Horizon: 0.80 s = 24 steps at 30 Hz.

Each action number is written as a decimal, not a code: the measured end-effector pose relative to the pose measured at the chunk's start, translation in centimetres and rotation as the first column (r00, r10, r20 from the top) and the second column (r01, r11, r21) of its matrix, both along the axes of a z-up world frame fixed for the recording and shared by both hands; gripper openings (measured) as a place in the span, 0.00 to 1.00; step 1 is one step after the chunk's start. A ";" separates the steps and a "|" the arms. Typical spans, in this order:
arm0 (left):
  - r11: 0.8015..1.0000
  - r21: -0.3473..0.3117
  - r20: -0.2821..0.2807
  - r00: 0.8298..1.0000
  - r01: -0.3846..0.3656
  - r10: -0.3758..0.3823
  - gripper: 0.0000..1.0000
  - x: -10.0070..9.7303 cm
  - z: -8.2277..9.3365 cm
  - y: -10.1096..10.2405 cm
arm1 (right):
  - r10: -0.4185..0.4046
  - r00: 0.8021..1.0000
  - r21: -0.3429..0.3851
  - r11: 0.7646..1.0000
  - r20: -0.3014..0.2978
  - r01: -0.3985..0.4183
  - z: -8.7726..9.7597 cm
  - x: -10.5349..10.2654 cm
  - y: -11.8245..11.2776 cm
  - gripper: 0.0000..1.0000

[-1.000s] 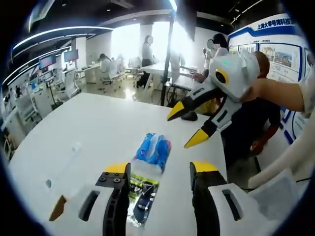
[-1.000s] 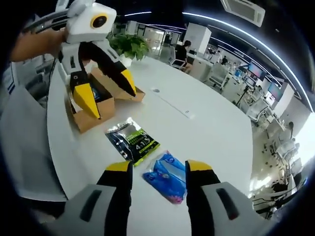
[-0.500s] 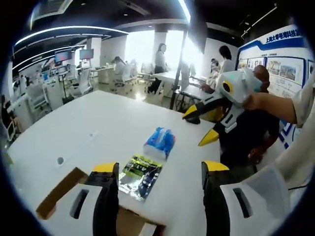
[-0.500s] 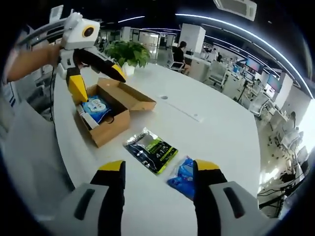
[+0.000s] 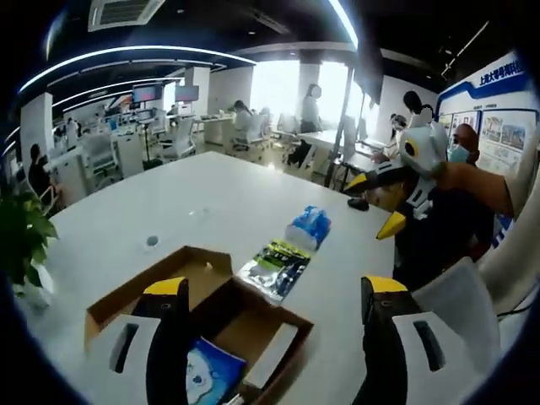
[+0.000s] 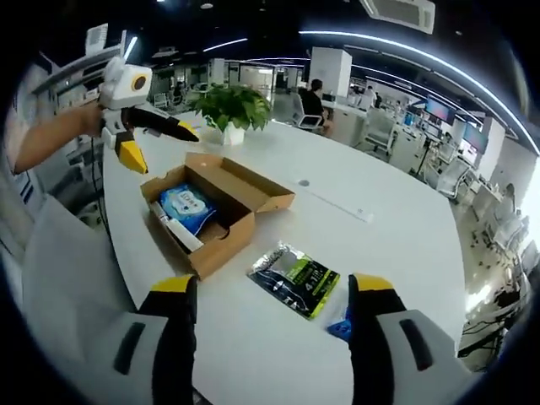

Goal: Operate the shoe box by opening the lid, removing the specified soft item, and placing it in the target area until the item is outside and the box remains undamaged.

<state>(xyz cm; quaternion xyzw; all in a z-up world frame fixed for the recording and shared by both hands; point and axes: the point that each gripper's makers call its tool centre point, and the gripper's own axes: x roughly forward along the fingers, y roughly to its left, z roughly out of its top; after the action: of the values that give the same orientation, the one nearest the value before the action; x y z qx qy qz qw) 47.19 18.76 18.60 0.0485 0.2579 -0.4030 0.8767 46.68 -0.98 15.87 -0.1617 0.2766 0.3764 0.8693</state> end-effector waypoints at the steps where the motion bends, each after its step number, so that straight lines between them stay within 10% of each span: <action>1: 1.000 -0.001 0.000 1.000 -0.004 0.004 0.90 -0.2 0.0 0.5 | 0.001 1.000 -0.002 1.000 0.001 -0.001 -0.1 -0.1 0.4 0.75; 24: 0.961 0.053 0.041 0.962 -0.272 0.270 0.90 -5.6 -2.0 15.8 | 0.143 0.989 0.014 0.990 -0.025 -0.143 -2.6 -1.2 12.0 0.84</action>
<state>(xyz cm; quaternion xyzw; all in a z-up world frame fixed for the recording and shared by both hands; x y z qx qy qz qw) 41.62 34.57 16.57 0.0453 0.2590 -0.2708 0.9260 45.48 11.00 13.25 -0.1708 0.2733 0.4415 0.8374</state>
